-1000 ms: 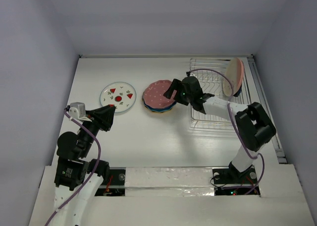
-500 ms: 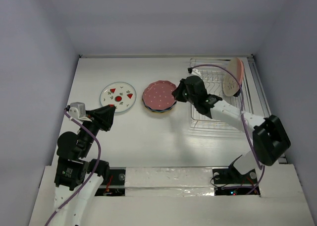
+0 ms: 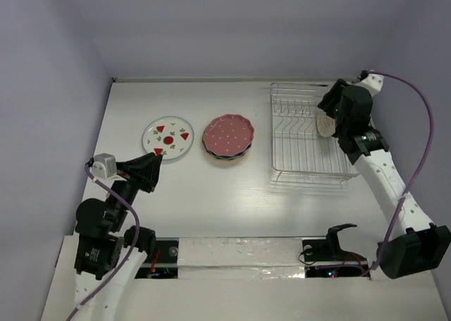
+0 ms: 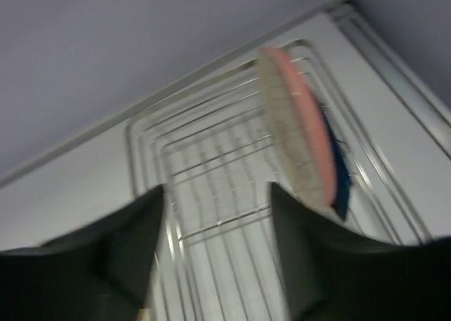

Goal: Unload the plates from the dish rack

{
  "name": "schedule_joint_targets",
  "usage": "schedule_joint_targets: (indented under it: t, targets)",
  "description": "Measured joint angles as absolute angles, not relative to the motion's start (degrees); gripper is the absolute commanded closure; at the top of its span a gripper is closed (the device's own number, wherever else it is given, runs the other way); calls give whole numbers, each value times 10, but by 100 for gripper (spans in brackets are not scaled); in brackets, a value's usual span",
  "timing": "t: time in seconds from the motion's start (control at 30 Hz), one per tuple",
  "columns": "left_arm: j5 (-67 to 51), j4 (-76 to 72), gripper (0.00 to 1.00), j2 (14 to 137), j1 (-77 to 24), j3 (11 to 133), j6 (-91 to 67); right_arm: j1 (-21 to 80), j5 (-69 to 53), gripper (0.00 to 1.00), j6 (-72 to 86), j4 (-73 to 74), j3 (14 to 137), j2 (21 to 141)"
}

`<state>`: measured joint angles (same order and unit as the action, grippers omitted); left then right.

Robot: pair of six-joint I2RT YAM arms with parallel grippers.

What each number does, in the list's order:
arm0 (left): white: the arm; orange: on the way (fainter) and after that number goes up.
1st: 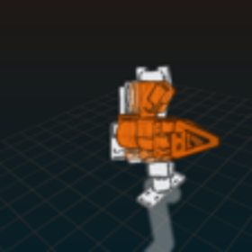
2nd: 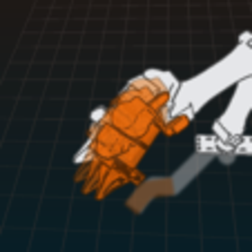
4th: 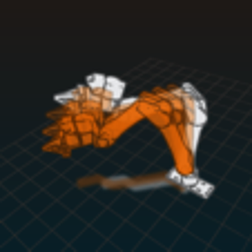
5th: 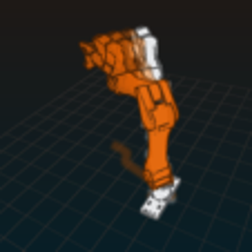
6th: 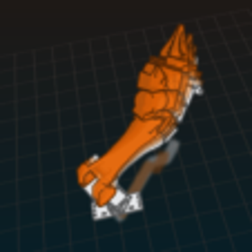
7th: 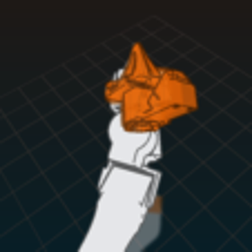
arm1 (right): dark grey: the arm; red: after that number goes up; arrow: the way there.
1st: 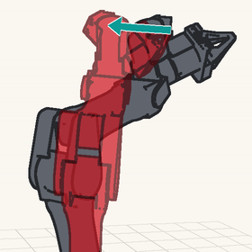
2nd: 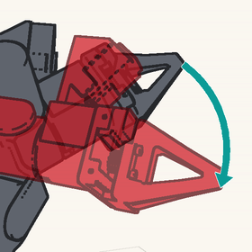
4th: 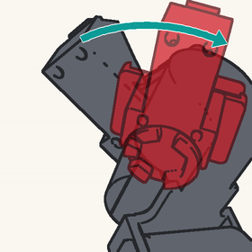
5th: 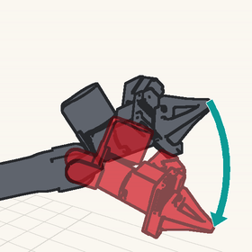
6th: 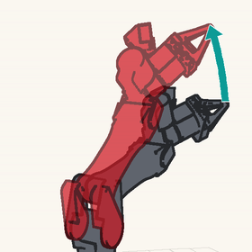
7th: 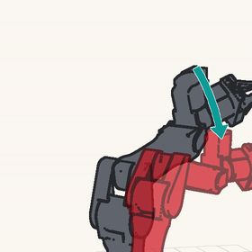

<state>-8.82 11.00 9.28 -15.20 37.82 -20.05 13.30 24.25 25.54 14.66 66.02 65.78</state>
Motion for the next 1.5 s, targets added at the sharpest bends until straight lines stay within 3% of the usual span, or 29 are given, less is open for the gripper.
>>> schedule_joint_targets:
  t: [0.07, 0.67, 0.87, 0.9, 1.1, 1.5]
  targets:
    - [-87, 110, 74, 86, -160, 378, -201, 95, 247, 19, 243, 157, 660, 663]
    - [-72, 110, 72, 61, -203, 378, -201, -30, 215, 38, 180, 193, 755, 894]
    - [-70, 110, 71, 61, -203, 378, -201, -30, 201, 58, 154, 189, 779, 928]
    - [-70, 110, 71, 61, -203, 378, -201, -30, 201, 69, 150, 189, 781, 932]
    - [-70, 110, 71, 62, -203, 378, -201, -26, 201, 100, 104, 203, 790, 935]
    - [-70, 110, 71, 67, -203, 378, -201, 4, 221, 100, 68, 277, 793, 847]
